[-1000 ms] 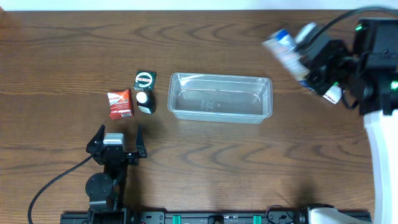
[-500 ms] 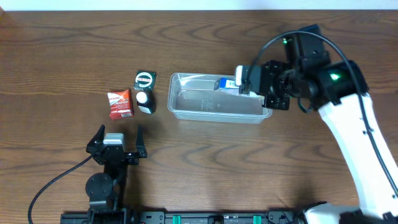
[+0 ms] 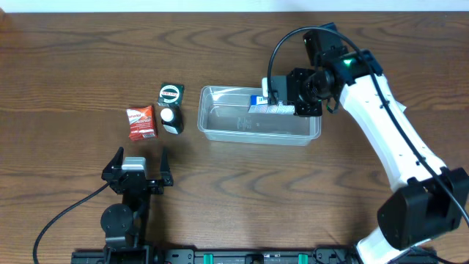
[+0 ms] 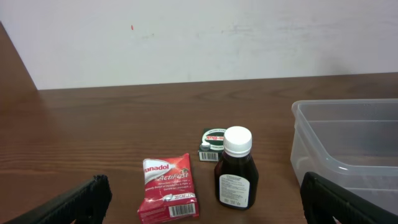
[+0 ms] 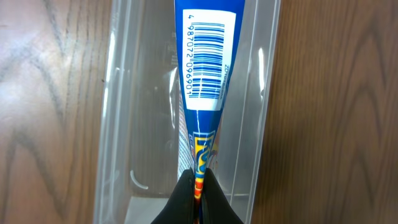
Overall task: Pack container
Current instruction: 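Lift the blue box and carry it over the clear container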
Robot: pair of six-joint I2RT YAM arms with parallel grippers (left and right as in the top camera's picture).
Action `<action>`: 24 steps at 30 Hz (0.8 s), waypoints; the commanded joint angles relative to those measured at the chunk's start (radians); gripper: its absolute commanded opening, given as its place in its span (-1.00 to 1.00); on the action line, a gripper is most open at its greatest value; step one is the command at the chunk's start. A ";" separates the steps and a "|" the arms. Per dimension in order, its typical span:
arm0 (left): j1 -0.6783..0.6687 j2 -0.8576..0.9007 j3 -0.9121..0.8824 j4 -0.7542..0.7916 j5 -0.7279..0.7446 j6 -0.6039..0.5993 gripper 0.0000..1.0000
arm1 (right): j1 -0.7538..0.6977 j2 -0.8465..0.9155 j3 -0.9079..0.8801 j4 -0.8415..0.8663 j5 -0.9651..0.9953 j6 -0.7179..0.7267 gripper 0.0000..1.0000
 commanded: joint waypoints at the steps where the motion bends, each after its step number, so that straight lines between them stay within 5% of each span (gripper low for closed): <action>1: 0.004 -0.005 -0.016 -0.035 0.019 -0.001 0.96 | 0.009 0.032 0.002 0.018 -0.017 -0.017 -0.98; 24: 0.004 -0.005 -0.016 -0.035 0.018 -0.001 0.96 | 0.006 0.166 0.000 0.051 -0.017 -0.017 -0.98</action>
